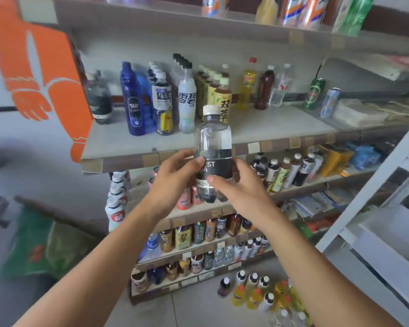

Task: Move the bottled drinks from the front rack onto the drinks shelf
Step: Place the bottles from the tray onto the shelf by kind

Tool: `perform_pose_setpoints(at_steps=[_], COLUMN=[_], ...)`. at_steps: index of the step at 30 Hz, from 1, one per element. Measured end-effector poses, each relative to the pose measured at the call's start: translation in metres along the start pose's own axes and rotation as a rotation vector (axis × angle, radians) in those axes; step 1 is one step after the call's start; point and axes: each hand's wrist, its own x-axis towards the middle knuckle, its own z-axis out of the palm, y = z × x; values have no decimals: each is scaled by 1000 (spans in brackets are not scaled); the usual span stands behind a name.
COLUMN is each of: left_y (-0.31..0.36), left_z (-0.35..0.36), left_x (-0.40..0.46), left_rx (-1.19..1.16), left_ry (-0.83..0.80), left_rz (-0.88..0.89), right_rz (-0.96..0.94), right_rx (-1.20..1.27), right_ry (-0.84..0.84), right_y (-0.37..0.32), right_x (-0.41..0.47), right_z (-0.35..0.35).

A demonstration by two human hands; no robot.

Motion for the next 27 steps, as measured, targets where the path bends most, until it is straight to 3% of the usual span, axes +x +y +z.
perform_pose_setpoints(at_steps=[18, 27], left_y=[22, 12], left_z=[-214, -279], left_x=[47, 56], left_rx=[-36, -49], left_ry=[16, 144], left_rz=[1, 84], right_rz=[-59, -73], right_rx=[54, 69], right_ry=[-111, -124], right_y=[-66, -78], right_x=[108, 138], right_z=[189, 265])
